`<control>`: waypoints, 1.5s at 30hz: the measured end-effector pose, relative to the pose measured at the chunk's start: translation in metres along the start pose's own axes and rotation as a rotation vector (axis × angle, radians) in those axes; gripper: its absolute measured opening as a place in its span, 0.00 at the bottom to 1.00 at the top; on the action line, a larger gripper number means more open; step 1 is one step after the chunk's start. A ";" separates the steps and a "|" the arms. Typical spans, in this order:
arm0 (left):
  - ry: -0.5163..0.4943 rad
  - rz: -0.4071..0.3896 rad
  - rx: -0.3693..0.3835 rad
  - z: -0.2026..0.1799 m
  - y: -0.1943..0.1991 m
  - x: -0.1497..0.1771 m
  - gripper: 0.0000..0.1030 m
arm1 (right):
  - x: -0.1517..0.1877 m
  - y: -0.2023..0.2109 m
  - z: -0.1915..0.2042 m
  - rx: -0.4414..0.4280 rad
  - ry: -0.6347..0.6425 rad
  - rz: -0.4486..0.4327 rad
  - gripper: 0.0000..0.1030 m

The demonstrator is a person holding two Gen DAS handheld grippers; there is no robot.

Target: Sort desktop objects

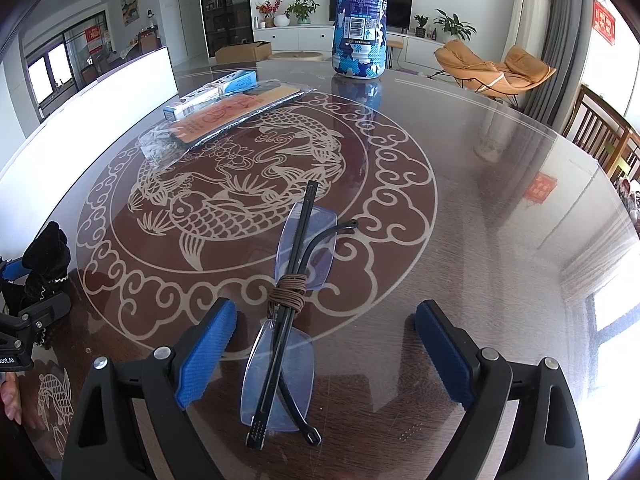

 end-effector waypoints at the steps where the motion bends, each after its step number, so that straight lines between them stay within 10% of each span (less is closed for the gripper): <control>1: 0.000 0.000 0.000 0.000 0.000 0.000 0.99 | 0.000 0.000 0.000 0.000 -0.001 0.001 0.89; 9: 0.002 0.008 0.003 0.002 0.000 0.000 1.00 | -0.001 0.002 -0.005 -0.070 -0.031 -0.006 0.90; 21: -0.018 0.171 0.018 0.001 -0.008 -0.009 1.00 | -0.031 -0.015 -0.014 -0.185 -0.049 0.278 0.89; 25: -0.033 0.157 0.026 -0.002 -0.006 -0.018 0.68 | -0.028 -0.013 0.007 -0.087 0.032 0.276 0.66; 27: -0.040 0.156 0.031 -0.004 -0.002 -0.020 0.35 | -0.026 -0.009 0.014 -0.051 0.077 0.262 0.46; 30: -0.052 0.147 0.037 -0.005 0.004 -0.019 0.33 | -0.026 -0.004 0.015 -0.085 0.069 0.254 0.15; 45: -0.055 0.118 0.119 -0.017 0.056 0.002 0.33 | 0.000 0.051 0.065 -0.281 0.108 0.277 0.13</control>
Point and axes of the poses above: each gripper's, at about its wrist camera, not at the fingertips, and y roughly against the way its jaws point, z to its left, x to its underside, the point moved 4 cm from there along -y, roughly the way its jaws point, and after that the axes turned 4 degrees about x, right-handed, at the moved point
